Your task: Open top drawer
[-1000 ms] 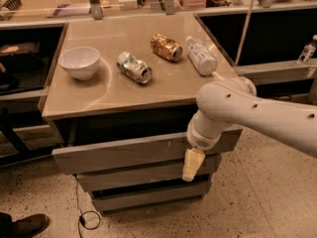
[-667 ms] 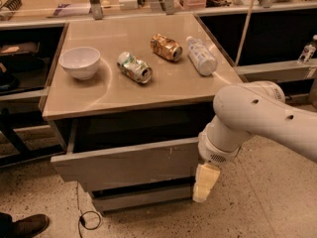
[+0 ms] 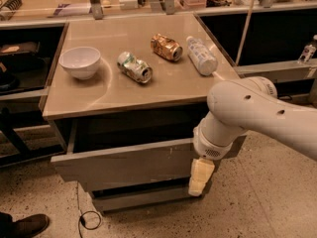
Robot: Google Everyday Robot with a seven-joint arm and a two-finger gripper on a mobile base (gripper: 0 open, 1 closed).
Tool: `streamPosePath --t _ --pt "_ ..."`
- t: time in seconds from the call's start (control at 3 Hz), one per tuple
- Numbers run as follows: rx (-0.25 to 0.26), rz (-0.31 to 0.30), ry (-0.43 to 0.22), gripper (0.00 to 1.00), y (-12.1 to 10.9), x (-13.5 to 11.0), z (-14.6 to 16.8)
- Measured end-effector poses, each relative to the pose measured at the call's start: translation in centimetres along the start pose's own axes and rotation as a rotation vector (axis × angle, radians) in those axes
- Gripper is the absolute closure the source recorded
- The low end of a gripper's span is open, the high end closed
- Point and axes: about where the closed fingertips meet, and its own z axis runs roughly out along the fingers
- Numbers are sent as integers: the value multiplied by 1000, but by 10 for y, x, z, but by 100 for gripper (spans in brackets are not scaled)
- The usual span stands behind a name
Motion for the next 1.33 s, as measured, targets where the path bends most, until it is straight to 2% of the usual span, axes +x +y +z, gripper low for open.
streamPosePath --t 1.0,1.33 --pt "-41 -73 45 0 -6 -13 52" --pt "-61 -85 66 0 5 -7 54"
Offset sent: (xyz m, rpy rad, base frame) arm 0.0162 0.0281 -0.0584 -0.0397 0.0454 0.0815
